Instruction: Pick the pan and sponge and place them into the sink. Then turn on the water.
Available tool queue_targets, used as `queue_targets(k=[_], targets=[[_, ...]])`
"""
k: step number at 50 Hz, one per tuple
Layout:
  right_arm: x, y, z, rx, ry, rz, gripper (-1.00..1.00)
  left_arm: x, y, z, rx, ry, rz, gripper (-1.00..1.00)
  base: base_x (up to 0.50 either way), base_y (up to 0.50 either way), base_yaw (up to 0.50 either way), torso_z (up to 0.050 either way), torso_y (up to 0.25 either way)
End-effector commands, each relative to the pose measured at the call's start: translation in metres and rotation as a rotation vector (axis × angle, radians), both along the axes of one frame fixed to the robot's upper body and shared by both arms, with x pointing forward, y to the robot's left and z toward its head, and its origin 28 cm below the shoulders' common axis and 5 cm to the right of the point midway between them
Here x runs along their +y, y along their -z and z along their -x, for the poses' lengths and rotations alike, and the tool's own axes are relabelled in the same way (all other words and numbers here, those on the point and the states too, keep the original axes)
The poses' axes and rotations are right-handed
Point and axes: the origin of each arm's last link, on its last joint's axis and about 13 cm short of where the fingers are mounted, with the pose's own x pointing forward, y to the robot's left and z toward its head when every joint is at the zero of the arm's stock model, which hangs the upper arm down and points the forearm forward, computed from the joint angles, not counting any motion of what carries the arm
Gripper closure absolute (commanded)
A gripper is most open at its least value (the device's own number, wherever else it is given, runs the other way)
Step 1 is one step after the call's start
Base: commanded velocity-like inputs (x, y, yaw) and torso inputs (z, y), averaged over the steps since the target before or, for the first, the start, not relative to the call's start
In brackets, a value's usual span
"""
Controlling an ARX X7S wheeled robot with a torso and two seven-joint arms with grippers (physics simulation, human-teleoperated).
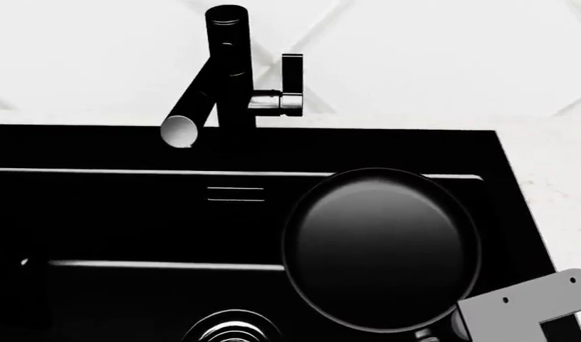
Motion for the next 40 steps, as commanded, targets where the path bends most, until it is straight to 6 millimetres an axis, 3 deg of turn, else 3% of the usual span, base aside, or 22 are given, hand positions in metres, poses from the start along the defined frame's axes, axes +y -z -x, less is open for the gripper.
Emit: queue_targets(k=[1,40], targets=[[-0.0033,-0.0081,-0.0039,-0.066,0.032,0.01,1.0,0.0,0.0007,0.0002,0.001,0.002,0.002,-1.0,0.0,0.0,0.0,0.0,0.0],[-0.0009,-0.0015,-0.0085,-0.064,0.003,0.01,1.0,-0.0034,0.0017,-0.0022,0.002,-0.005,0.002,-1.0,0.08,0.0,0.0,0.001,0.002]])
